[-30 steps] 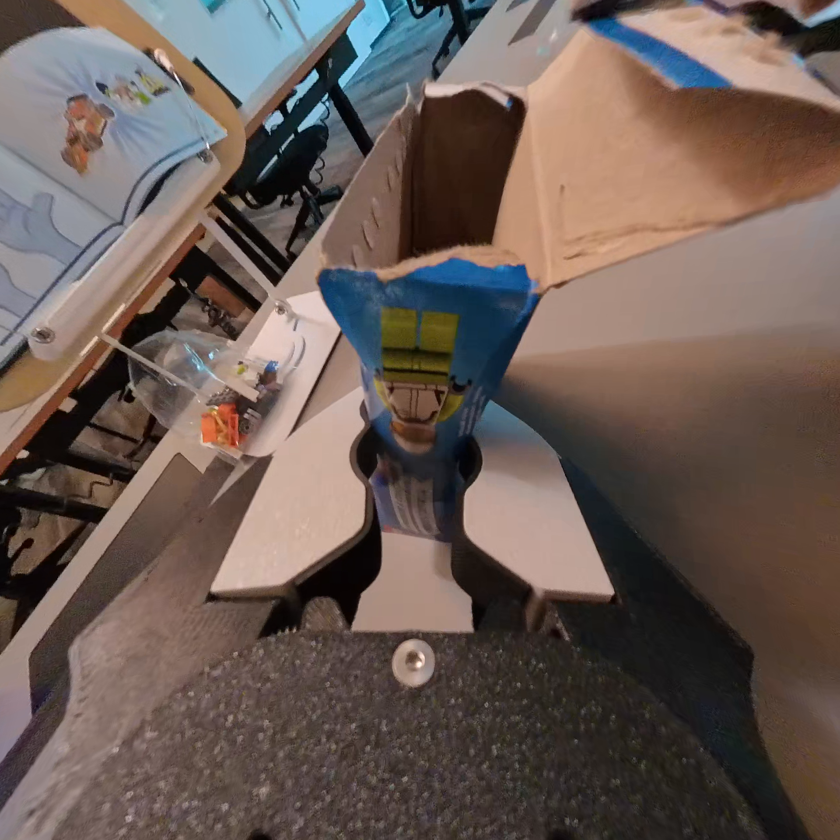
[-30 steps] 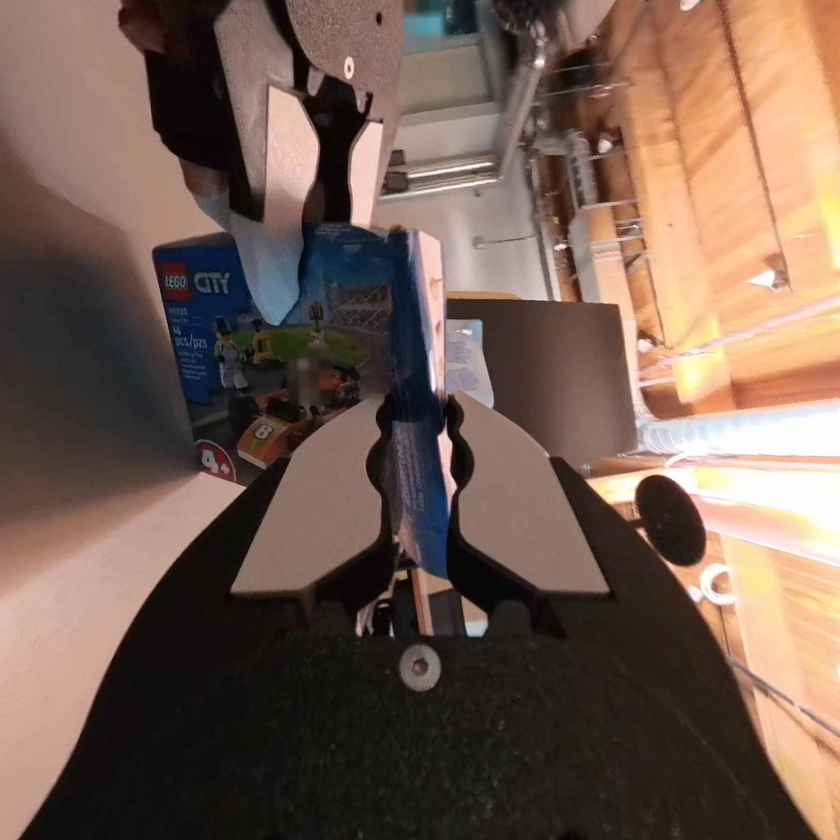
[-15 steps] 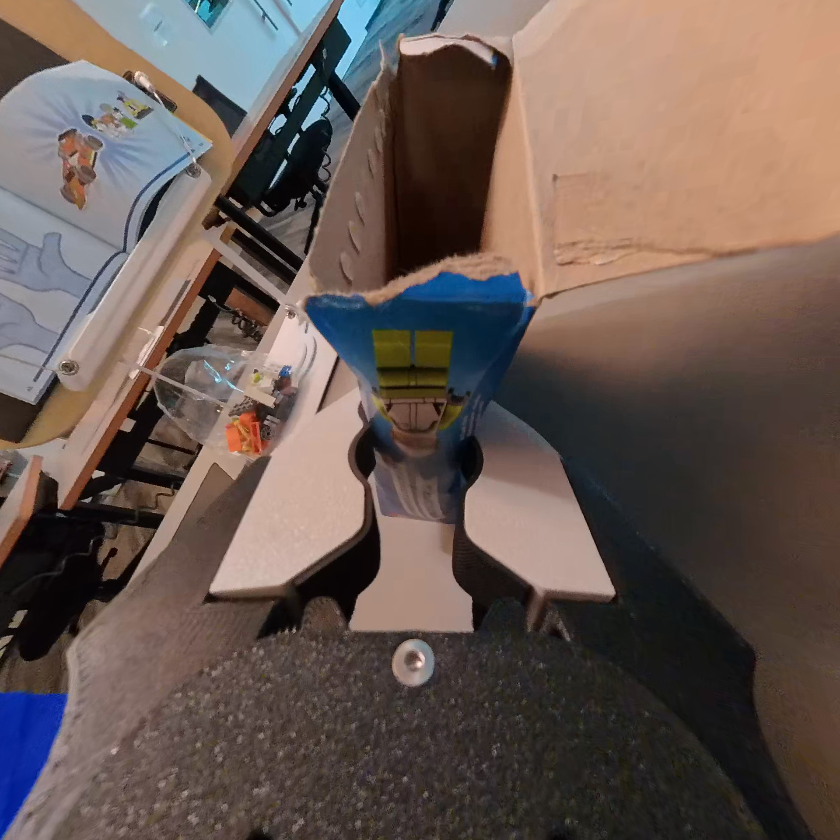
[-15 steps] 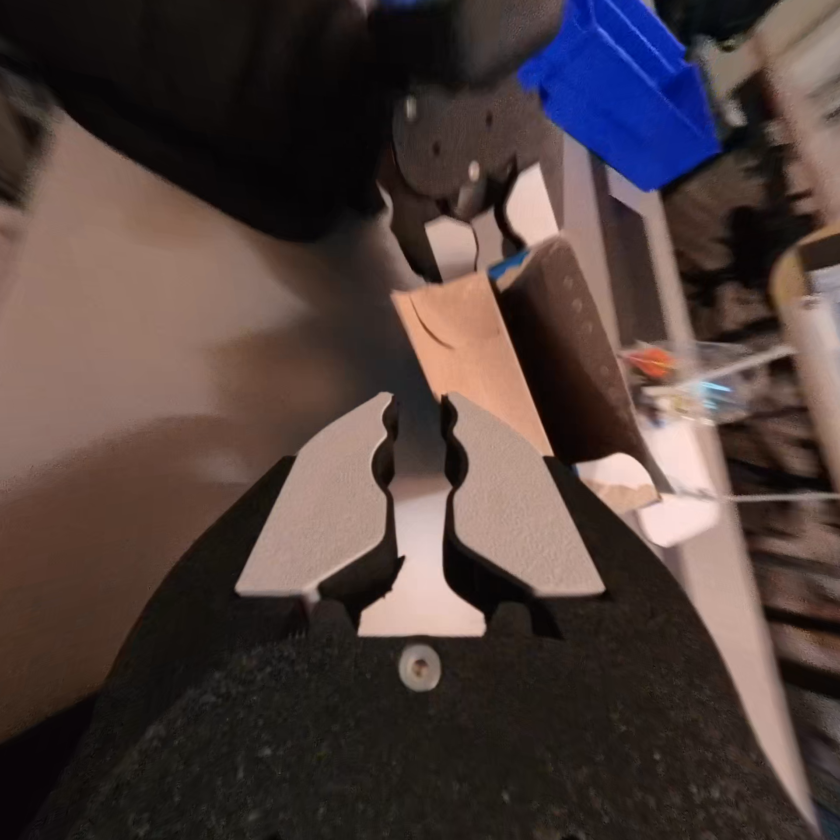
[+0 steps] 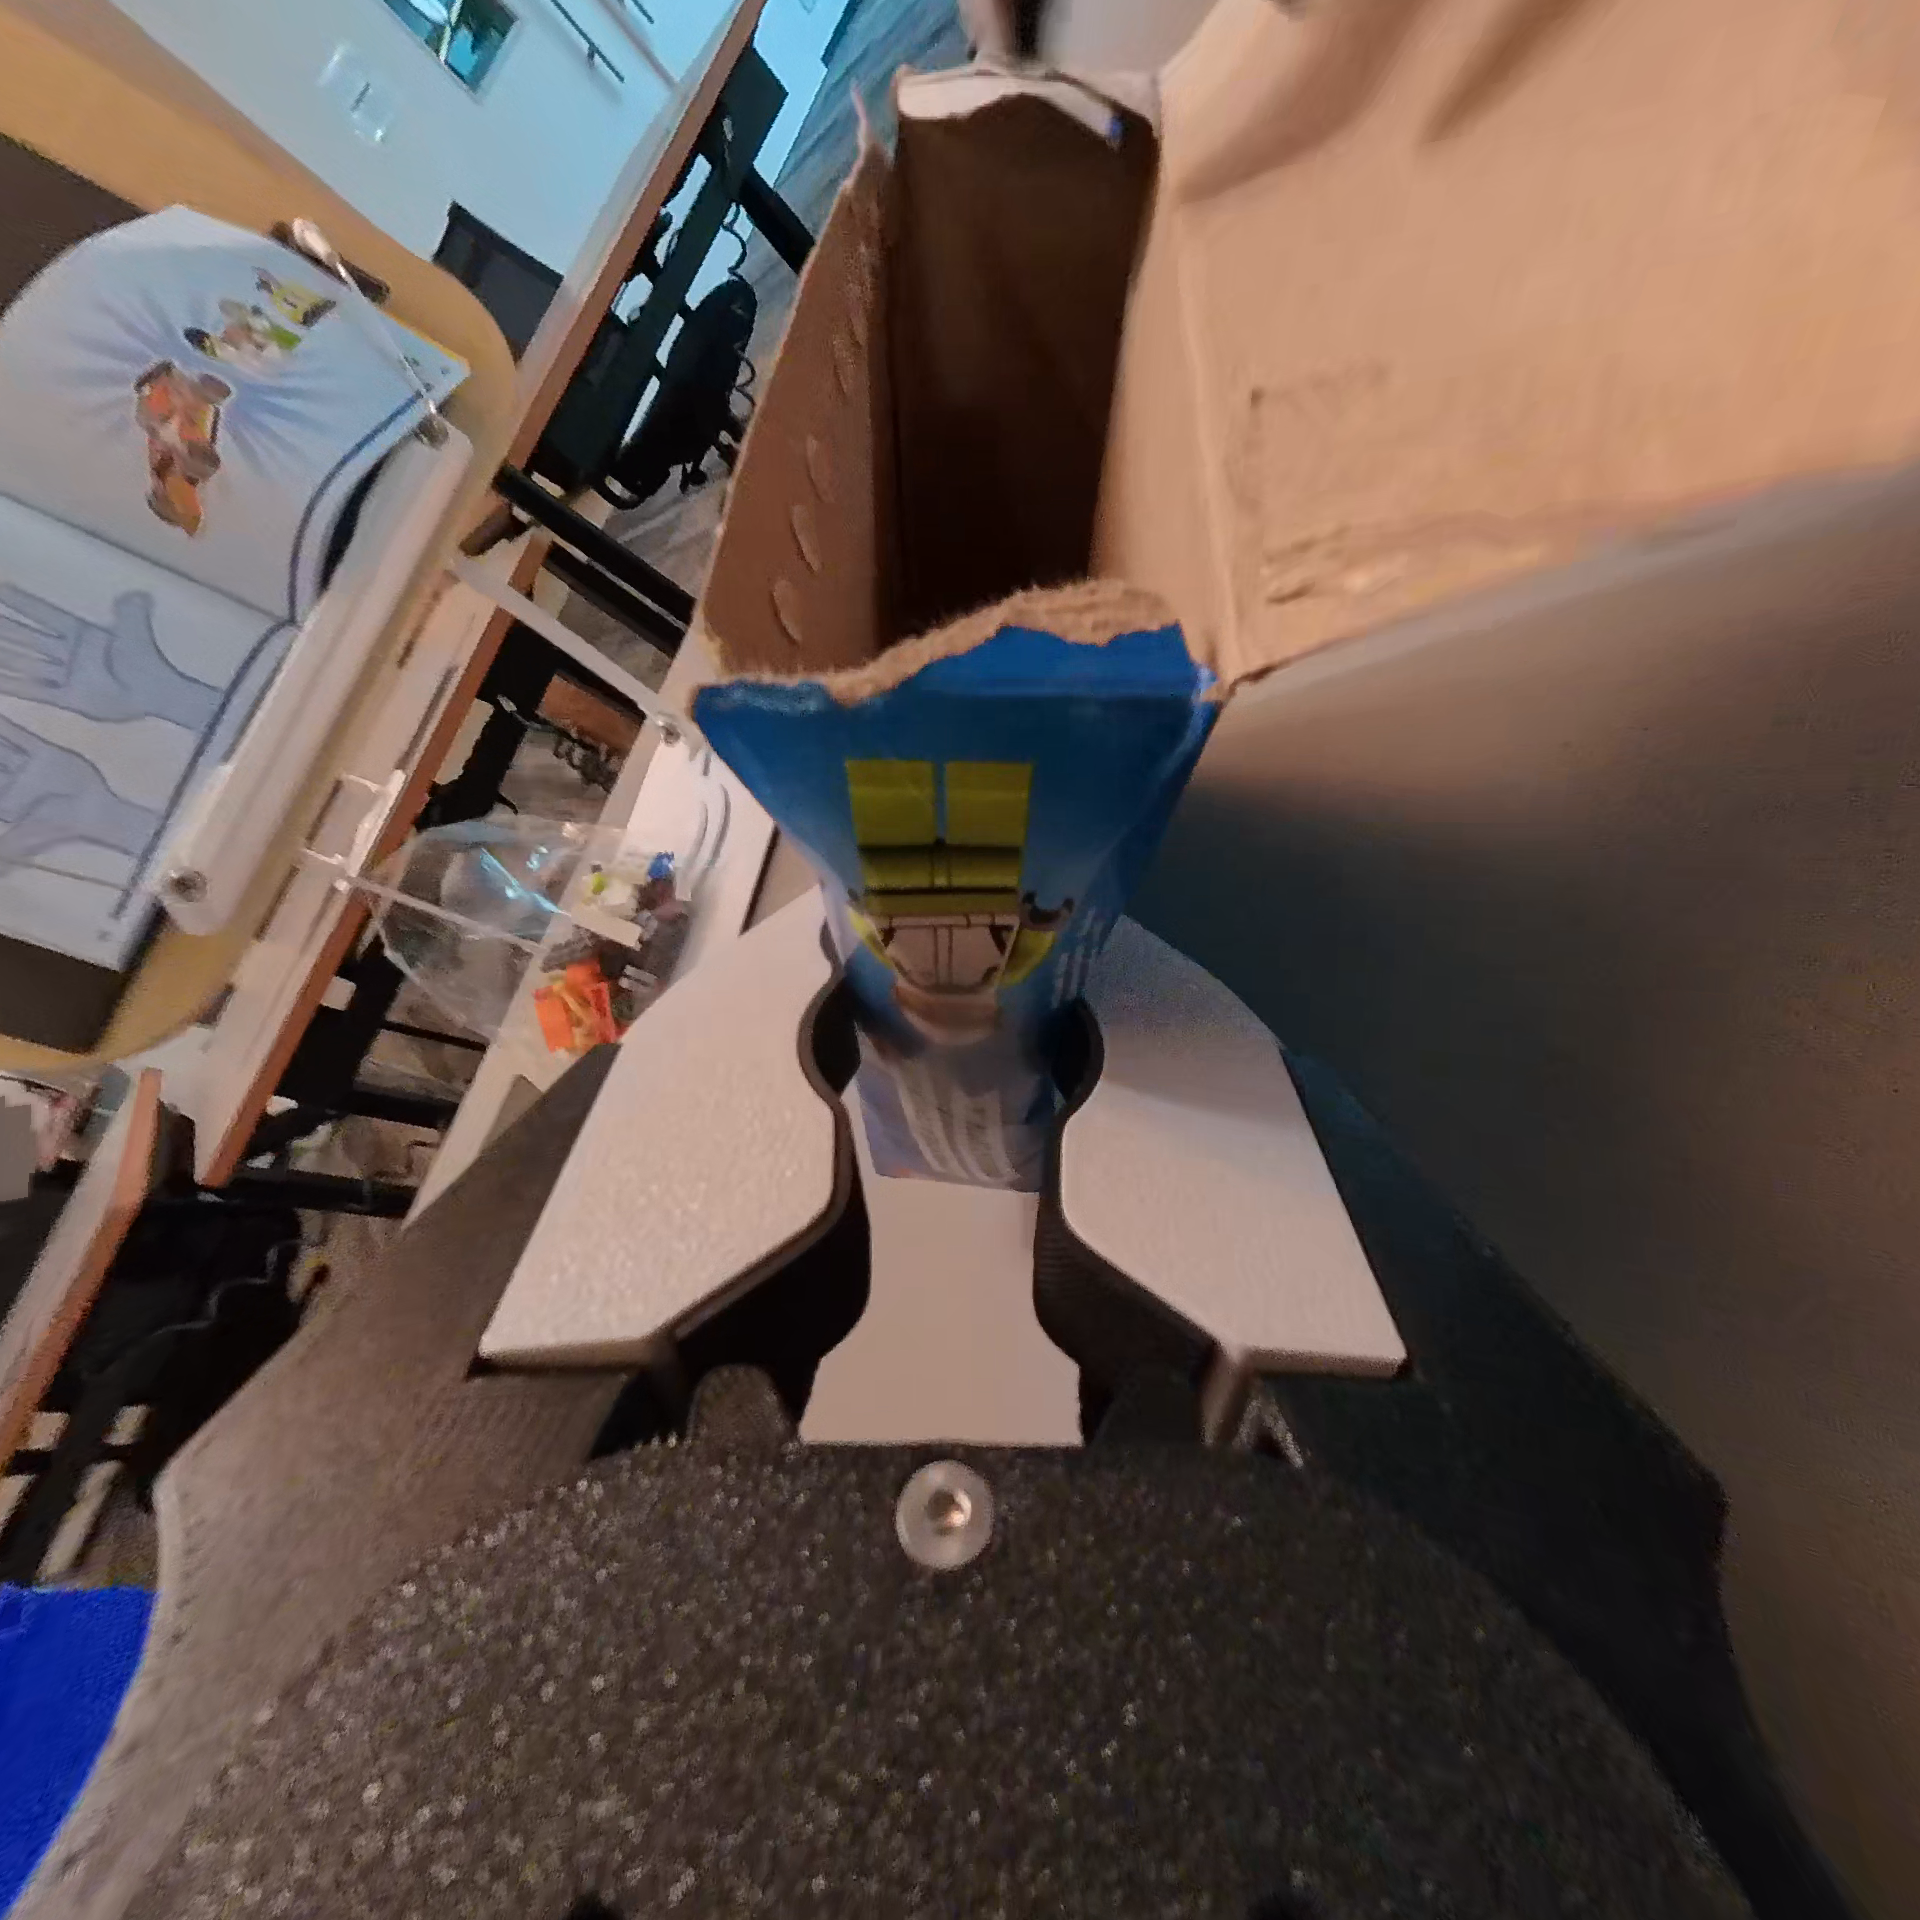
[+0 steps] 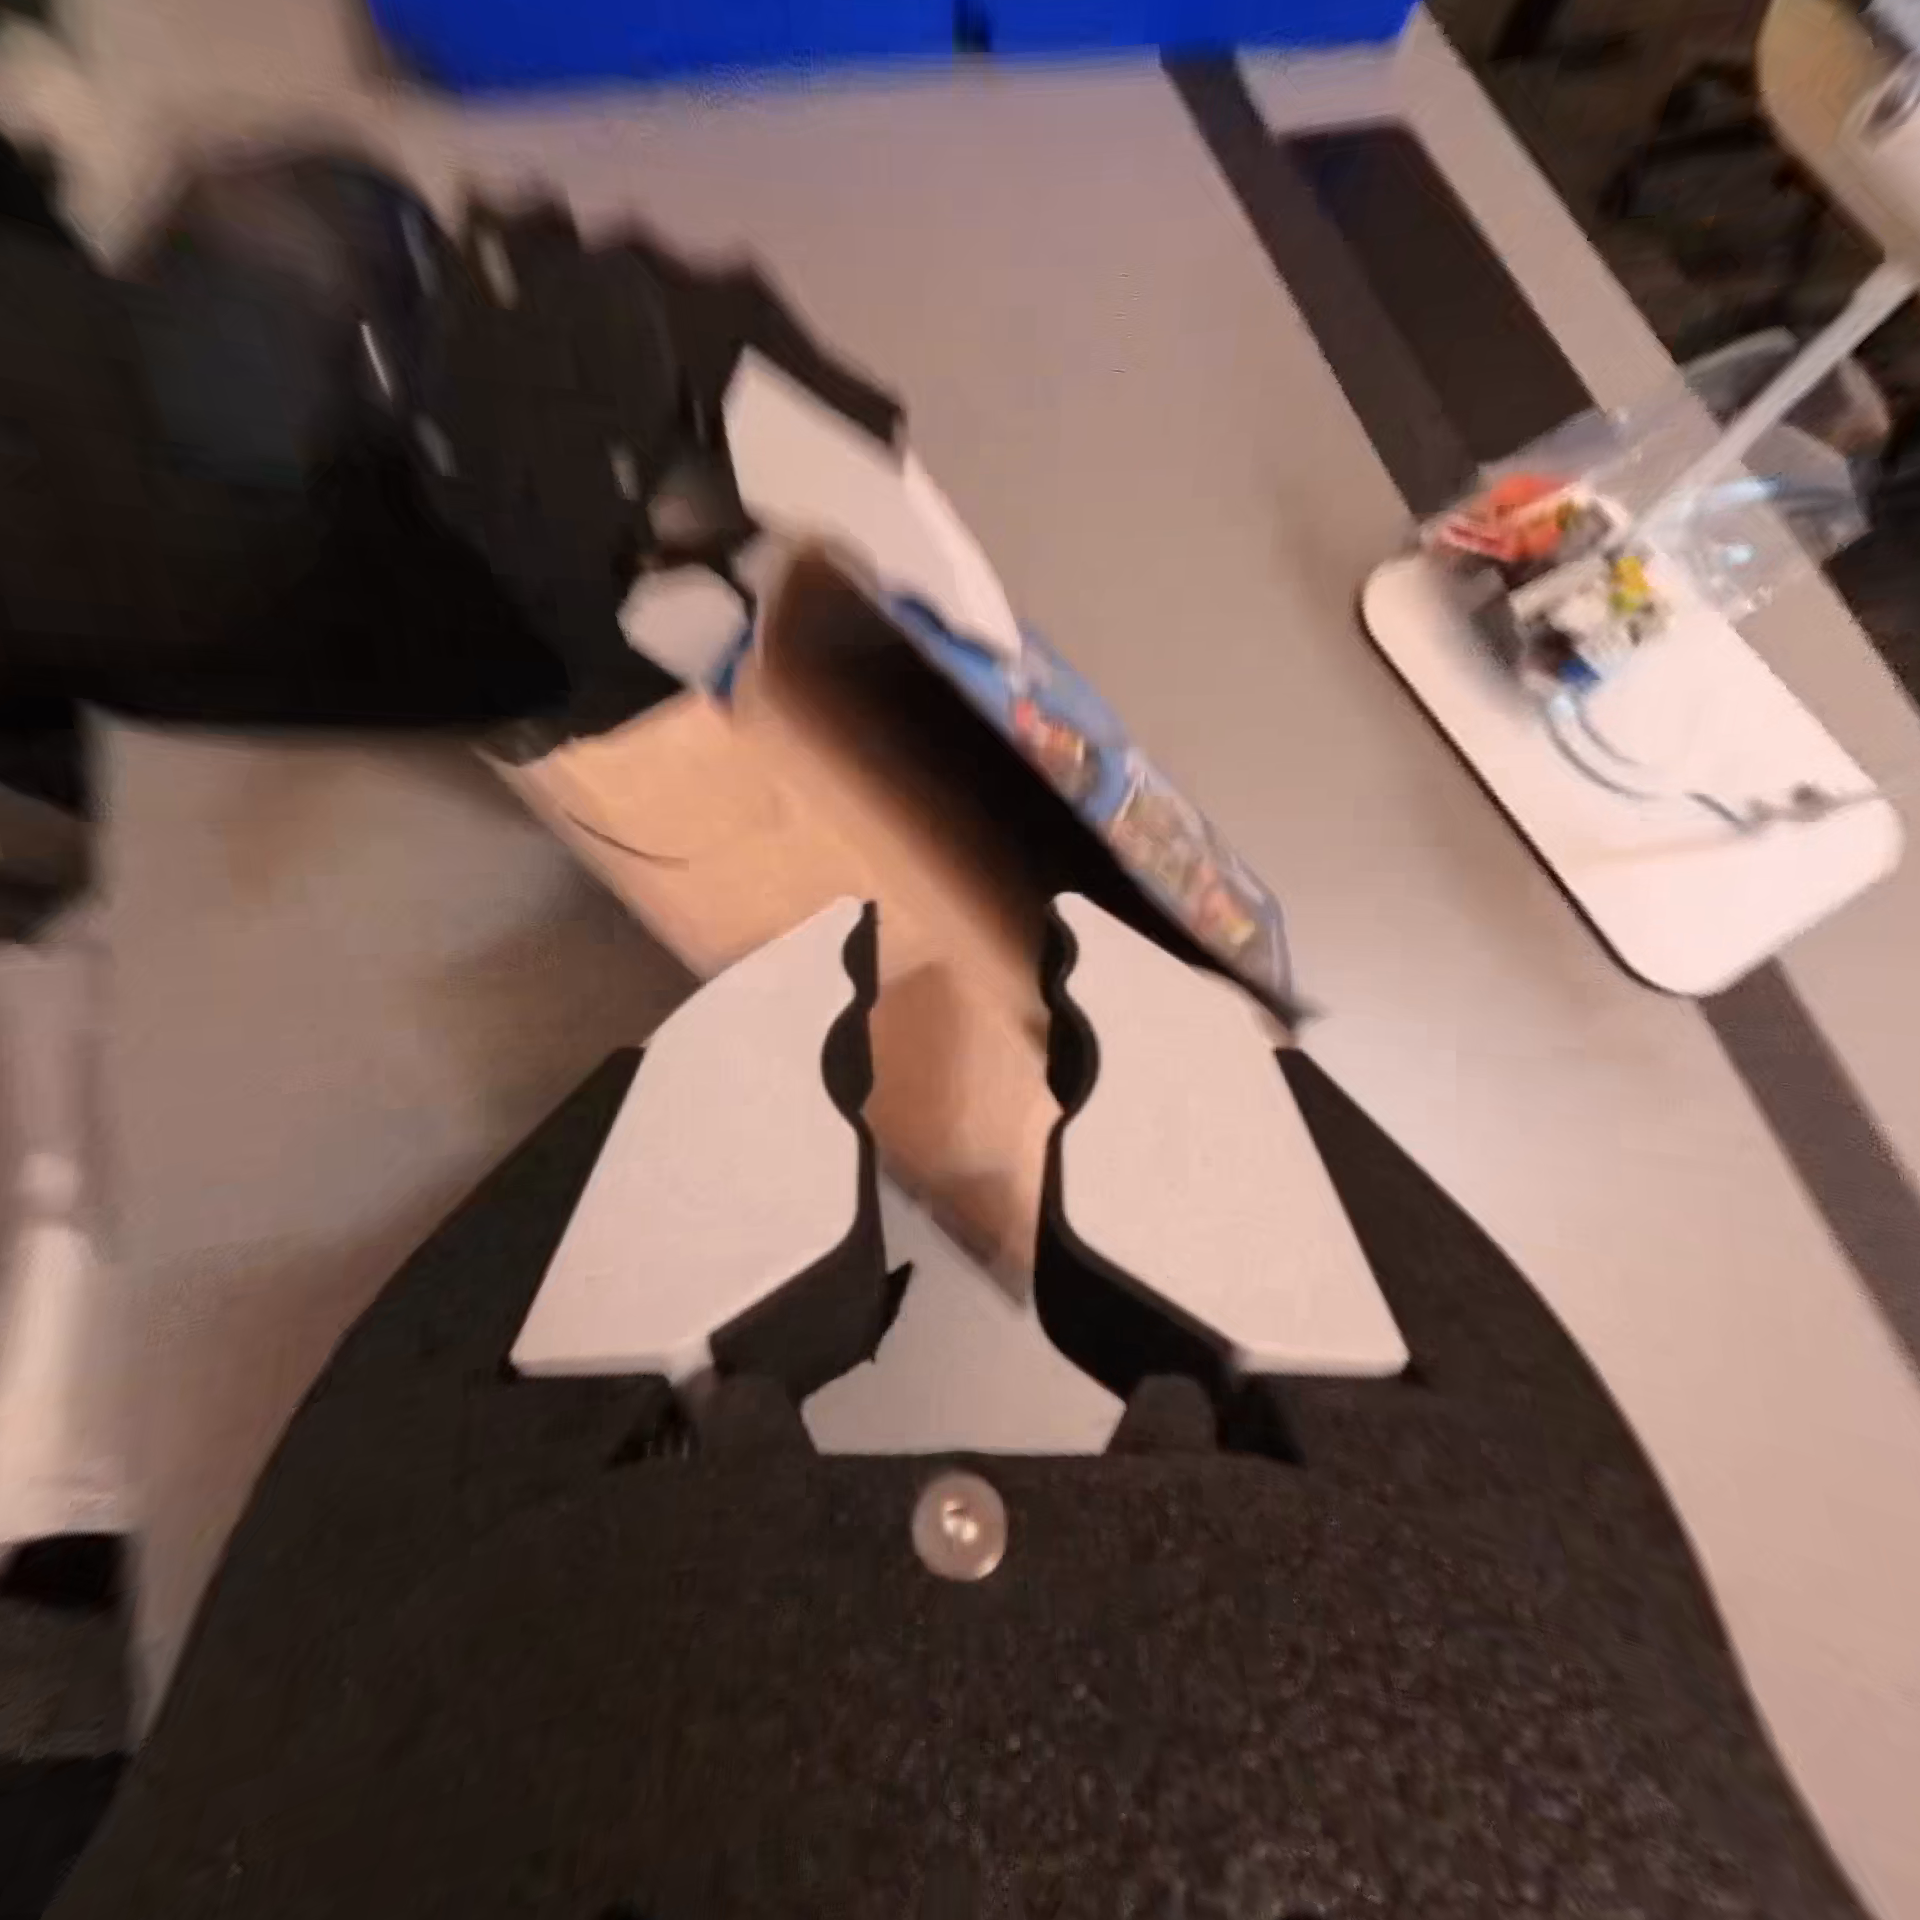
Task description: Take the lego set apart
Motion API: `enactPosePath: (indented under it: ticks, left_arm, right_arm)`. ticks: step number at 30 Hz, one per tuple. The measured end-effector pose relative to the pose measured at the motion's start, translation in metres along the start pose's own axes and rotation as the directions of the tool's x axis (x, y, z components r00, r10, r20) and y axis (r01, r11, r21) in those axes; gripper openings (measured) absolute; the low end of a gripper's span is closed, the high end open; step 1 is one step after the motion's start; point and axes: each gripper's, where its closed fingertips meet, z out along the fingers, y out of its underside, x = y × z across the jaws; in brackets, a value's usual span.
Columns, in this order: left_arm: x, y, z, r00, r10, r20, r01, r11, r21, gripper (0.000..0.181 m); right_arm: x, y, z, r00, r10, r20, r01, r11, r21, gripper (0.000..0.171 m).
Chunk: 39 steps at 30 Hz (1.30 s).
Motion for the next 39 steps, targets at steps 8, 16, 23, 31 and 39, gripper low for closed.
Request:
enactPosePath:
  ticks: [8,16,23,31,39]
  left_arm:
    - [0.003,0.002,0.002,0.991,-0.122,-0.05,0.121,0.992,-0.019,0.033]
    - [0.016,-0.003,0.003,0.98,-0.168,-0.108,0.167,0.986,-0.019,0.033]
    - [0.017,-0.005,0.002,0.974,-0.193,-0.12,0.193,0.981,-0.015,0.032]
    - [0.006,0.001,0.001,0.993,-0.114,-0.023,0.113,0.992,-0.049,0.033]
    - [0.005,-0.001,0.001,0.986,0.125,0.109,-0.105,0.979,-0.173,0.033]
  right_arm:
    - [0.014,0.035,0.016,0.926,-0.053,-0.374,0.086,0.994,0.072,0.037]
    - [0.042,0.033,0.023,0.792,0.114,-0.6,0.067,0.961,0.27,0.049]
    - [0.047,0.026,0.028,0.791,0.136,-0.597,0.072,0.948,0.311,0.041]
    - [0.059,0.009,-0.033,0.848,0.437,-0.298,-0.239,0.819,0.522,0.051]
    - [0.063,0.028,-0.005,0.823,0.316,-0.472,-0.273,0.949,0.159,0.056]
